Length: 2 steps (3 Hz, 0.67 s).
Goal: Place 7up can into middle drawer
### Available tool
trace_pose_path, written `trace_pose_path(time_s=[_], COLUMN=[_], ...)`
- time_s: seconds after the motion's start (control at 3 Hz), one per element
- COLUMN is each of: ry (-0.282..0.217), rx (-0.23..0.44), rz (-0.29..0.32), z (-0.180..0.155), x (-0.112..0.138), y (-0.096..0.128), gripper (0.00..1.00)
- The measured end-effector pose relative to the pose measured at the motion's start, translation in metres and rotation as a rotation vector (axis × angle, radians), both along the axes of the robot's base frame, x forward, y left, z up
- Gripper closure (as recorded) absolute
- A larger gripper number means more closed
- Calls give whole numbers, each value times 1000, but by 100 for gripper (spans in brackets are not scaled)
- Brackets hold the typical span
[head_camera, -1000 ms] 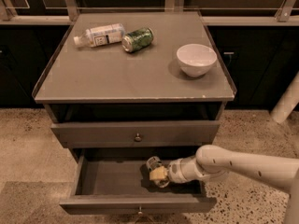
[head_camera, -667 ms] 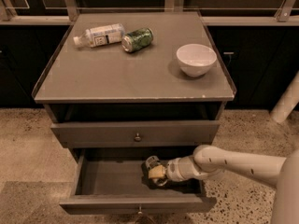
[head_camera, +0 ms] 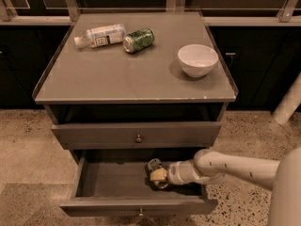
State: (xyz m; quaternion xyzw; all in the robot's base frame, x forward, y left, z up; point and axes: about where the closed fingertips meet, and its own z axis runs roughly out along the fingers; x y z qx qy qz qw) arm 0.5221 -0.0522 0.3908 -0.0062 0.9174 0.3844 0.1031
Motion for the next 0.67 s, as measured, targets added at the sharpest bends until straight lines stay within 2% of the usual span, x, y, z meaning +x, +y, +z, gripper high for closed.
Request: trace_pose_path(time_s=[0.67], ry=[0], rx=[0], rz=[0], z=[0], x=[0], y=[0], gripper=[10])
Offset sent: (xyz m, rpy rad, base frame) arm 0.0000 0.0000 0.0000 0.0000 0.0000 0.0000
